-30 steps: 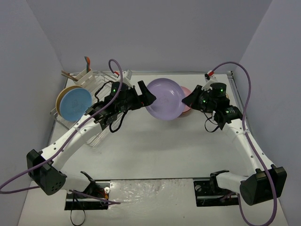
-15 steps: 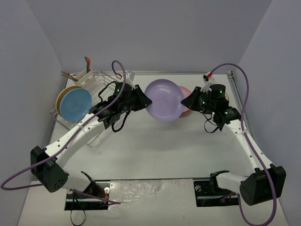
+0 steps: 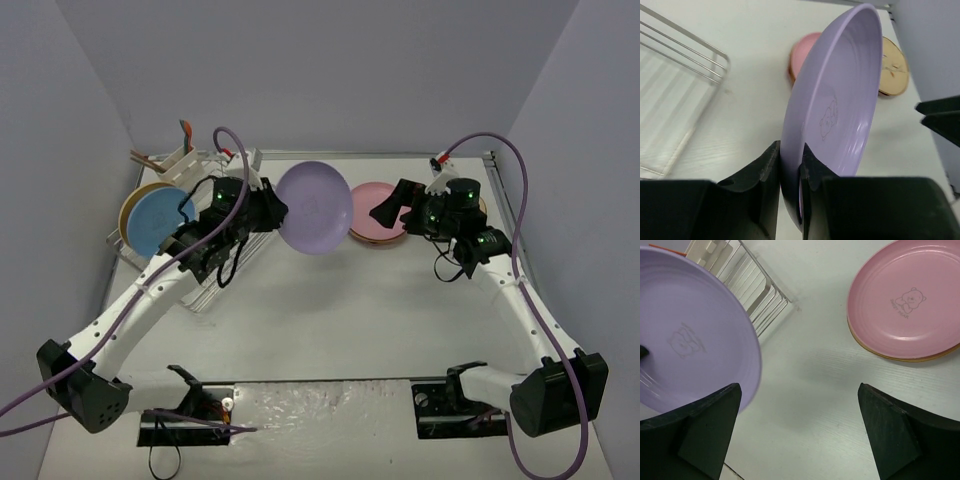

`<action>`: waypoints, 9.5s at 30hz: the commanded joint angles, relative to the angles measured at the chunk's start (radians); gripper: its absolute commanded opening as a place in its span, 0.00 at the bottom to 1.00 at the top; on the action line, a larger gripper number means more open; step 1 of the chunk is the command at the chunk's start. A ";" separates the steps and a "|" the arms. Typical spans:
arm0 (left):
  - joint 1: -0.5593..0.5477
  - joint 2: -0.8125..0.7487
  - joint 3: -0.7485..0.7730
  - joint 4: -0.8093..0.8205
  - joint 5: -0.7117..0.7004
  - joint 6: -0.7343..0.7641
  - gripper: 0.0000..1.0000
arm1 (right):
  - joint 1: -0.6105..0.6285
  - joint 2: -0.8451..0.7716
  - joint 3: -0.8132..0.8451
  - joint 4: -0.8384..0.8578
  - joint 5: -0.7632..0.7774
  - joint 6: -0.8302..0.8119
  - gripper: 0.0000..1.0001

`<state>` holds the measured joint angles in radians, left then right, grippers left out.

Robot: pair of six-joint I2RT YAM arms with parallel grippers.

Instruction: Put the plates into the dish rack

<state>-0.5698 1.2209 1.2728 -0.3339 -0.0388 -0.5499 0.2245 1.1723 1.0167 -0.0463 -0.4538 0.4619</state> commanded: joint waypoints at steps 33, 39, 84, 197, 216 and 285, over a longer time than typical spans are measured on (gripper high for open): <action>0.623 0.116 0.155 -0.102 0.021 1.418 0.00 | 0.047 -0.082 -0.074 0.065 -0.094 -0.078 1.00; 0.643 0.129 0.147 -0.098 0.039 1.422 0.00 | 0.047 -0.083 -0.077 0.065 -0.094 -0.078 1.00; 0.649 -0.189 0.008 -0.009 -0.023 0.636 0.97 | 0.037 0.366 0.214 -0.211 0.633 0.086 0.88; -0.034 -0.007 0.026 0.098 0.099 -0.285 0.00 | 0.118 -0.021 0.035 0.115 0.058 0.124 0.32; 0.237 -0.162 0.154 -0.288 -0.268 0.835 0.00 | 0.100 -0.095 0.011 0.054 0.117 -0.015 0.95; 0.590 -0.145 0.012 -0.026 -0.073 0.945 0.97 | 0.052 0.065 -0.001 -0.062 0.437 0.064 0.93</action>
<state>0.0209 1.1821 1.2273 -0.4078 -0.0136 0.6403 0.2880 1.1633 0.9472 -0.0982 -0.2037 0.4730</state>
